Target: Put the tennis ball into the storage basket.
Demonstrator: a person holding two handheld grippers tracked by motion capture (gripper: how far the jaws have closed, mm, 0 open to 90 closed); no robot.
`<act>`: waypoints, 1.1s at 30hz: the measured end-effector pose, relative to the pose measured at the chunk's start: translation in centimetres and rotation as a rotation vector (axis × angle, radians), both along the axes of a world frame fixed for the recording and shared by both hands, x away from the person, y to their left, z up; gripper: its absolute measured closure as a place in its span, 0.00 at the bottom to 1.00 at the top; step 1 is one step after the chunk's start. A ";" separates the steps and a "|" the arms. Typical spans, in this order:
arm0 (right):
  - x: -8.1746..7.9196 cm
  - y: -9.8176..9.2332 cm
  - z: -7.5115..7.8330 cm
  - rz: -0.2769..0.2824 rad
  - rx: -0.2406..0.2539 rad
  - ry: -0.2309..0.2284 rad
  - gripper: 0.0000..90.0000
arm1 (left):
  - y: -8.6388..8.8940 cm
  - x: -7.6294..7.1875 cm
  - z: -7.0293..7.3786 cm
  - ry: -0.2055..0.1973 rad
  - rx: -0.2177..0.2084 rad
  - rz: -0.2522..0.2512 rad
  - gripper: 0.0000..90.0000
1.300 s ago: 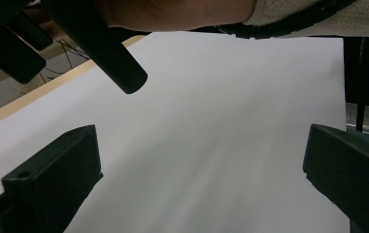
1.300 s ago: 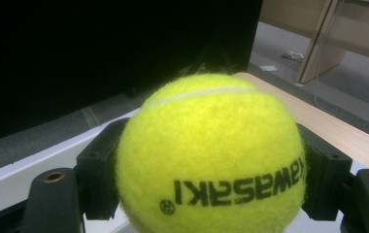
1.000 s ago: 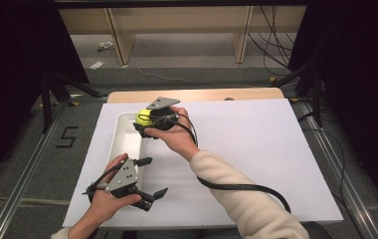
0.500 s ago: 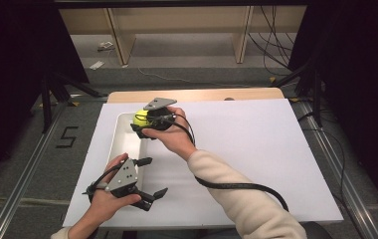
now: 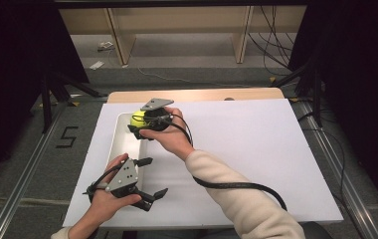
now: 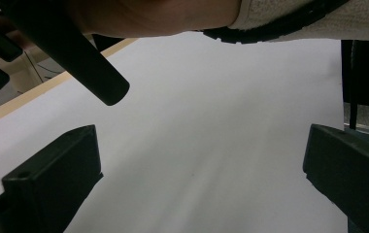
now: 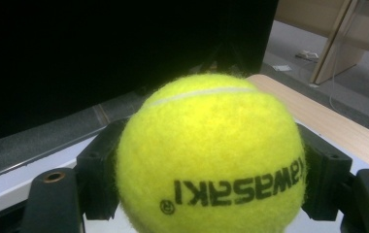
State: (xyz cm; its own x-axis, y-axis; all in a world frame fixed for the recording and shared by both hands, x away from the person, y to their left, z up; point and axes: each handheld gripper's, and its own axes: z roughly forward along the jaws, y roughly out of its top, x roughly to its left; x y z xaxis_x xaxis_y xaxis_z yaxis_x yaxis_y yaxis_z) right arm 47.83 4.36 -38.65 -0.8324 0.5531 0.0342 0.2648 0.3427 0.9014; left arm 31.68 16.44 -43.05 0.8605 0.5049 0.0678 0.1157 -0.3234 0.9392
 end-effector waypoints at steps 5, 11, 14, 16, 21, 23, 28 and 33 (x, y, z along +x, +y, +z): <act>0.0 0.3 0.0 0.005 -0.001 0.002 0.29 | 0.0 0.0 0.0 0.002 0.002 -0.001 0.00; -0.1 0.5 0.0 0.012 -0.002 0.003 0.29 | -0.1 0.0 -0.1 0.003 0.005 -0.005 0.00; -0.1 0.5 0.0 0.015 -0.003 0.009 0.29 | -0.1 0.0 -0.1 0.004 0.003 -0.005 0.00; -0.1 0.7 -0.1 0.016 -0.004 0.005 0.29 | -0.1 0.0 -0.1 0.003 0.004 -0.005 0.00; -0.1 1.0 -0.2 0.029 -0.009 0.010 0.29 | -0.2 0.0 -0.1 0.001 0.011 -0.014 0.00; -0.1 1.2 -0.2 0.036 -0.014 0.013 0.29 | -0.1 0.0 -0.1 0.001 0.009 -0.011 0.00; -0.1 1.7 -0.1 0.052 -0.020 0.013 0.29 | -0.1 0.0 0.0 0.001 0.007 -0.015 0.00; -0.2 2.1 -0.2 0.064 -0.023 0.017 0.29 | -0.2 -0.1 0.0 0.001 0.008 -0.016 0.00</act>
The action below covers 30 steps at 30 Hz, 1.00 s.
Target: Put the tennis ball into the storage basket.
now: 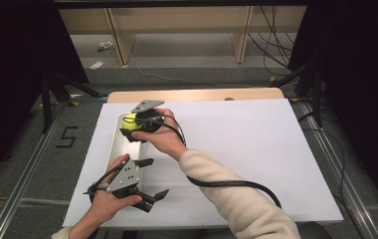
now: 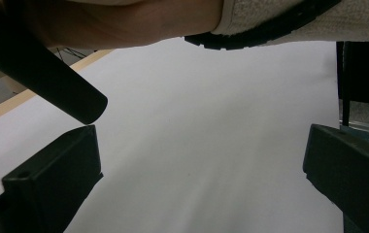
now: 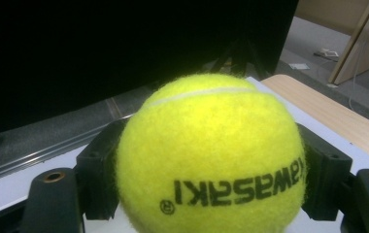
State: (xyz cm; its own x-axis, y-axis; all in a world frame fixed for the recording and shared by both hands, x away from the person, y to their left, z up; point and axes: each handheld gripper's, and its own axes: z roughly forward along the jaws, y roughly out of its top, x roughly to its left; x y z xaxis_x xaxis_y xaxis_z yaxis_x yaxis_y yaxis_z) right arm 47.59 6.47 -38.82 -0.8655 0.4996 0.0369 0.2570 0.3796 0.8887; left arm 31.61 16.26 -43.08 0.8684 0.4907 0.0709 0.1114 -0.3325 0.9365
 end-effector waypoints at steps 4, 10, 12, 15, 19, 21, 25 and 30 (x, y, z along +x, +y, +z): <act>0.0 0.3 -0.2 0.007 -0.007 0.005 0.29 | 0.0 0.0 0.0 0.000 0.000 0.000 0.00; 0.0 0.6 -0.4 0.014 -0.011 0.004 0.29 | 0.0 -0.1 0.0 -0.004 0.002 0.000 0.00; 0.0 0.7 -0.4 0.020 -0.014 0.005 0.29 | 0.0 -0.1 0.0 -0.004 0.003 -0.001 0.00; 0.0 1.0 -0.6 0.028 -0.023 0.006 0.29 | 0.0 -0.1 0.1 -0.006 0.003 -0.002 0.00; 0.0 1.4 -0.9 0.039 -0.034 0.003 0.29 | 0.0 -0.1 0.1 -0.010 -0.001 -0.006 0.00; 0.0 1.6 -1.1 0.040 -0.038 0.007 0.29 | 0.0 -0.2 0.2 -0.009 -0.001 -0.004 0.00; 0.0 1.9 -1.3 0.050 -0.042 0.006 0.29 | 0.0 -0.2 0.2 -0.010 0.002 -0.006 0.00; 0.0 2.2 -1.6 0.052 -0.044 0.005 0.29 | 0.0 -0.2 0.1 -0.008 0.009 -0.007 0.00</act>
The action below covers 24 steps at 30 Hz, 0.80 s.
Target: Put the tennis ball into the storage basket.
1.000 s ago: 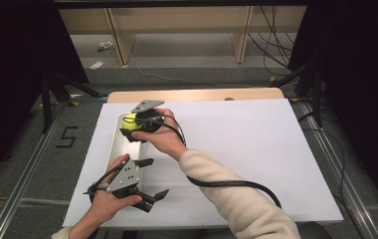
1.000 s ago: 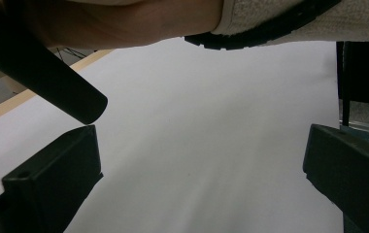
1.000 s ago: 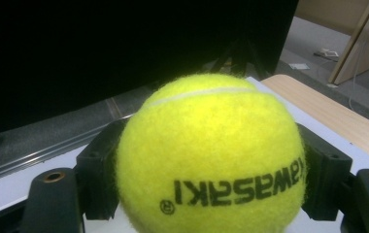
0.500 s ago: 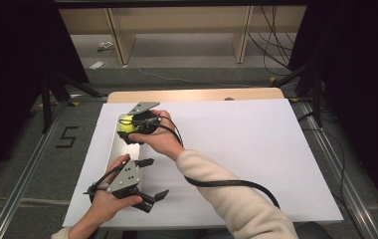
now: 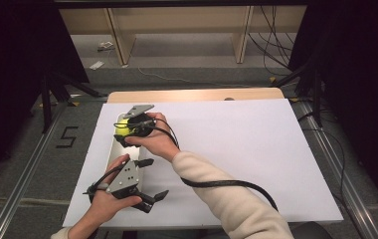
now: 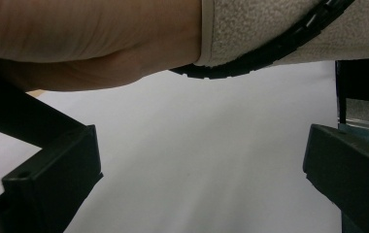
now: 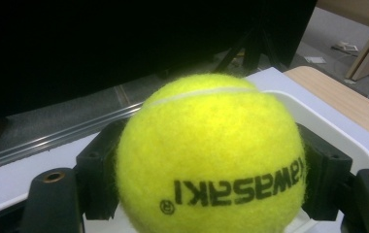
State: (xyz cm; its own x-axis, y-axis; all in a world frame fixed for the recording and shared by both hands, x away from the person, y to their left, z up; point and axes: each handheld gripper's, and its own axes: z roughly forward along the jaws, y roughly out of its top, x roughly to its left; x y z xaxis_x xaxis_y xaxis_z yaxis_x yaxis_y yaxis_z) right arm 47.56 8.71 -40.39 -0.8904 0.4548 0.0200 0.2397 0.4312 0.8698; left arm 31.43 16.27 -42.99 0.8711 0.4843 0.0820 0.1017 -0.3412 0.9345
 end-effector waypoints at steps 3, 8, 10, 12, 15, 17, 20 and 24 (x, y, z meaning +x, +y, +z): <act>0.0 0.2 -0.2 0.009 -0.003 0.000 0.29 | 0.0 0.0 0.0 -0.001 0.002 0.000 0.00; 0.0 0.4 -0.3 0.012 -0.009 -0.003 0.29 | 0.0 0.0 0.0 0.001 0.007 -0.004 0.00; 0.1 0.5 -0.4 0.013 -0.011 -0.003 0.29 | -0.1 -0.1 0.0 -0.001 0.007 -0.005 0.00; 0.1 0.6 -0.6 0.016 -0.016 0.001 0.29 | -0.1 -0.1 0.0 -0.003 0.009 -0.007 0.00; 0.1 0.7 -0.8 0.016 -0.020 0.004 0.29 | -0.1 -0.1 -0.1 -0.002 0.012 -0.010 0.00; 0.2 0.8 -0.9 0.015 -0.021 0.002 0.29 | -0.1 -0.1 -0.1 -0.003 0.015 -0.012 0.00; 0.2 0.8 -1.0 0.020 -0.026 0.004 0.29 | -0.1 -0.1 -0.1 -0.003 0.013 -0.012 0.00; 0.1 1.1 -1.2 0.032 -0.037 0.001 0.29 | -0.1 -0.1 -0.1 -0.002 0.014 -0.013 0.00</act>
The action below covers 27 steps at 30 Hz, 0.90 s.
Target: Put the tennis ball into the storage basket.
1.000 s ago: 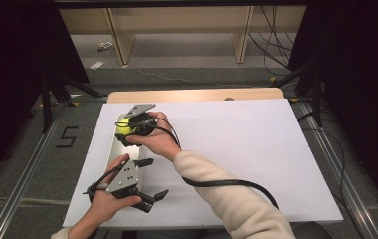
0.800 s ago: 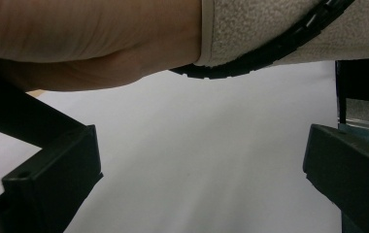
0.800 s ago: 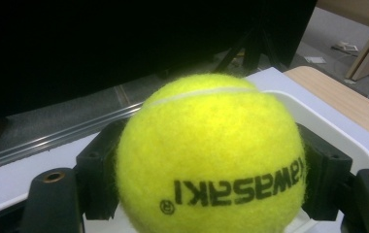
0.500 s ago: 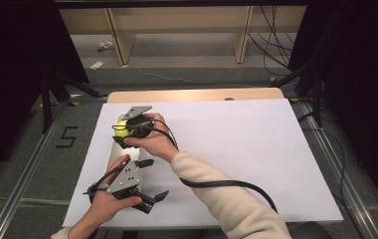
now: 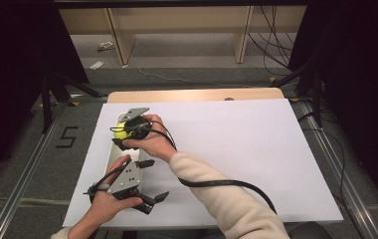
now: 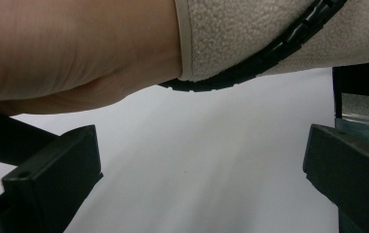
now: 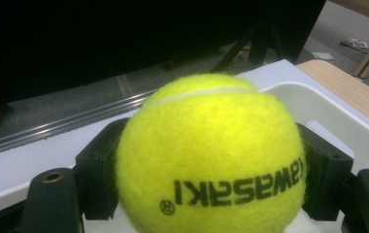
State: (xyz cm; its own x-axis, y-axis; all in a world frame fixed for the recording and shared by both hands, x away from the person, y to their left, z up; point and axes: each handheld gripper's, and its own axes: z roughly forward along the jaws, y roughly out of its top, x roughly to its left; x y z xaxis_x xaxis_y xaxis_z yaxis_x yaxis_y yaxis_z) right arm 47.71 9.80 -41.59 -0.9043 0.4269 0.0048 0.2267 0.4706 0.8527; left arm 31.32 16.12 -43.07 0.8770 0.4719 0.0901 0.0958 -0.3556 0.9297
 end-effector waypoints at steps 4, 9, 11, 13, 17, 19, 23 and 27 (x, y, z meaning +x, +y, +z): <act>-0.1 0.1 -0.2 0.008 -0.005 -0.002 0.29 | 0.0 0.0 0.0 0.001 0.001 -0.002 0.00; -0.2 0.3 -0.6 0.013 -0.015 -0.001 0.29 | 0.0 0.0 0.0 0.001 0.002 -0.003 0.00; -0.2 0.4 -0.7 0.020 -0.021 0.006 0.28 | -0.1 0.0 -0.1 0.003 0.002 -0.005 0.00; -0.3 0.5 -0.8 0.023 -0.021 0.002 0.28 | -0.1 0.0 -0.1 0.003 0.003 -0.005 0.00; -0.3 0.5 -0.9 0.026 -0.019 0.008 0.27 | 0.0 0.0 -0.1 0.002 0.003 -0.005 0.00; -0.2 0.5 -0.9 0.022 -0.013 0.005 0.27 | -0.1 0.0 -0.1 0.004 0.002 -0.006 0.00; -0.2 0.4 -0.5 0.019 0.003 0.004 0.21 | -0.1 0.0 -0.1 0.003 0.004 -0.007 0.00; -0.1 0.1 0.0 0.012 0.020 -0.007 0.17 | -0.1 0.0 -0.1 0.002 0.004 -0.009 0.00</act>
State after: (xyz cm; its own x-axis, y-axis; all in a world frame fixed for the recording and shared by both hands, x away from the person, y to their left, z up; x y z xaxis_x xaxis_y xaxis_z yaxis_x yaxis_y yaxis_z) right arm 47.62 9.87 -41.63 -0.9095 0.4155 0.0072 0.2153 0.4563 0.8634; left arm 31.34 16.07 -43.13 0.8813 0.4639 0.0903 0.0946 -0.3604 0.9280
